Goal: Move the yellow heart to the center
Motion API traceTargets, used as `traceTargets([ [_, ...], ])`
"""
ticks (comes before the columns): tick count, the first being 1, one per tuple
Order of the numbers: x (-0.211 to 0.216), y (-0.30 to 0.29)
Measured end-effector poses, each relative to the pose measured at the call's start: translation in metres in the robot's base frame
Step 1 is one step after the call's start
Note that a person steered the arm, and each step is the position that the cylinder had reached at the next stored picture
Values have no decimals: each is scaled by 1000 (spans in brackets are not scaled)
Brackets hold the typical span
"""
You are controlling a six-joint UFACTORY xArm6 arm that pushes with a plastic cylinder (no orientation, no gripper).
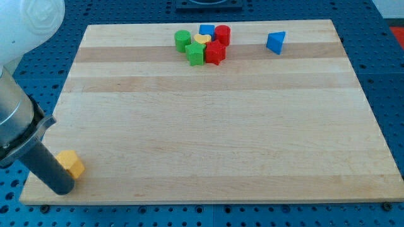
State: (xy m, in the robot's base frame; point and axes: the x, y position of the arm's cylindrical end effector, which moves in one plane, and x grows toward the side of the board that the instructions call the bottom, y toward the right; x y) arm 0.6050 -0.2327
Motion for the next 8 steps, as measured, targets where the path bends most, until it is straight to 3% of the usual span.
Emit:
traceTargets([
  [1,5,41],
  [2,-2,122],
  [3,-47,175],
  [6,-261,152],
  [8,-323,146],
])
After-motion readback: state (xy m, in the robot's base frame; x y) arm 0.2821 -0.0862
